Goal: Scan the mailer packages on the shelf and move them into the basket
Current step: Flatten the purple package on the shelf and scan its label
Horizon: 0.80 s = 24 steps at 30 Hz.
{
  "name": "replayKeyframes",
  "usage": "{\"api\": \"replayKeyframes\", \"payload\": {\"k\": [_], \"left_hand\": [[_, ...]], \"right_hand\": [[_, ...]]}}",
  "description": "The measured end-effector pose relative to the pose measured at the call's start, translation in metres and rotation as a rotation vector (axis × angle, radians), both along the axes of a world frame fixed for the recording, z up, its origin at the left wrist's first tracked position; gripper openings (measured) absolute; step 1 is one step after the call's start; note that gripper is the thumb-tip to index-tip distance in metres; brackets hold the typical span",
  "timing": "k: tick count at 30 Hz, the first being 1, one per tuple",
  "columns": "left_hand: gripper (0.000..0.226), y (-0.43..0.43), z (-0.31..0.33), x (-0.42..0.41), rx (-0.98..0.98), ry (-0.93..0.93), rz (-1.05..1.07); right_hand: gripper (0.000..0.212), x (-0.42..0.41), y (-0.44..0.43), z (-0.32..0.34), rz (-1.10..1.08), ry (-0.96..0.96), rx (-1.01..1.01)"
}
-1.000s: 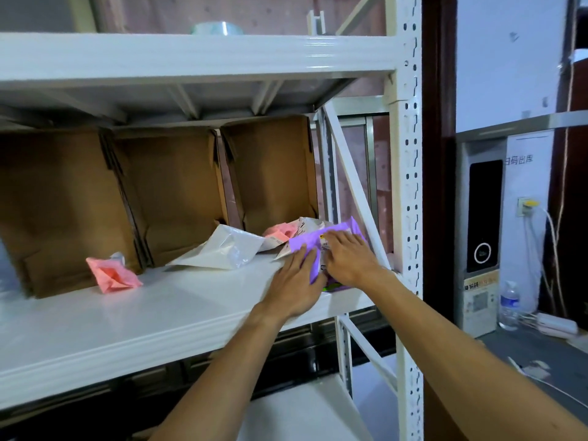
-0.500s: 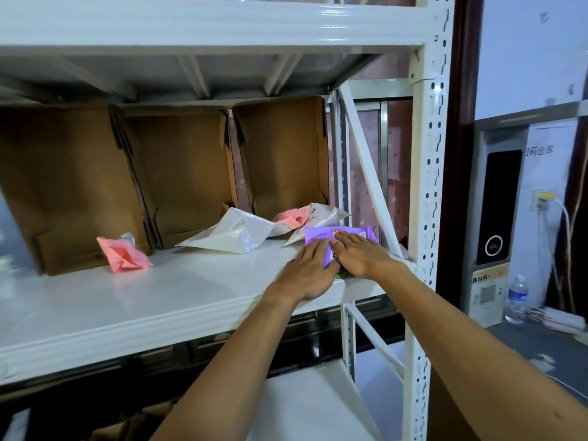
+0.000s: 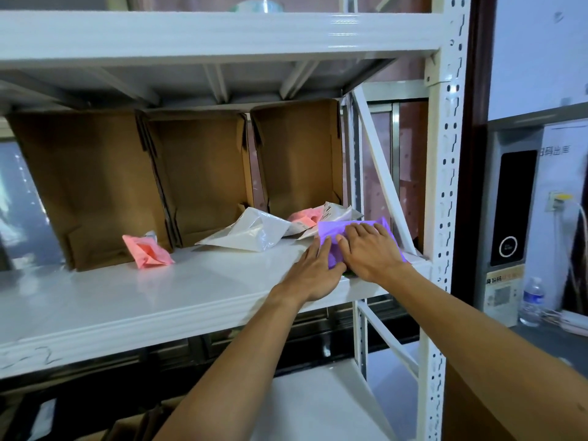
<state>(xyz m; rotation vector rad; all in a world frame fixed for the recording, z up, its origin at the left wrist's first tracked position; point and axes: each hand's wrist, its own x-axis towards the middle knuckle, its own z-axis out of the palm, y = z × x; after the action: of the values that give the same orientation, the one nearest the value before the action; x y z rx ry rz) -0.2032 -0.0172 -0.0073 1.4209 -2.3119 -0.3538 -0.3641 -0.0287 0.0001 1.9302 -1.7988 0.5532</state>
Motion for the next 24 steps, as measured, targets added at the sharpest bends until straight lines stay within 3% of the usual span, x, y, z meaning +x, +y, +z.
{"api": "replayKeyframes", "payload": {"k": [7,24], "left_hand": [[0.071,0.006,0.003,0.032,-0.018,-0.016,0.032],[0.081,0.007,0.009,0.204,-0.09,-0.121,0.366]], "right_hand": [[0.058,0.038,0.007,0.003,0.029,0.034,-0.017],[0.07,0.186,0.015,0.006,0.231,0.141,0.056]]}}
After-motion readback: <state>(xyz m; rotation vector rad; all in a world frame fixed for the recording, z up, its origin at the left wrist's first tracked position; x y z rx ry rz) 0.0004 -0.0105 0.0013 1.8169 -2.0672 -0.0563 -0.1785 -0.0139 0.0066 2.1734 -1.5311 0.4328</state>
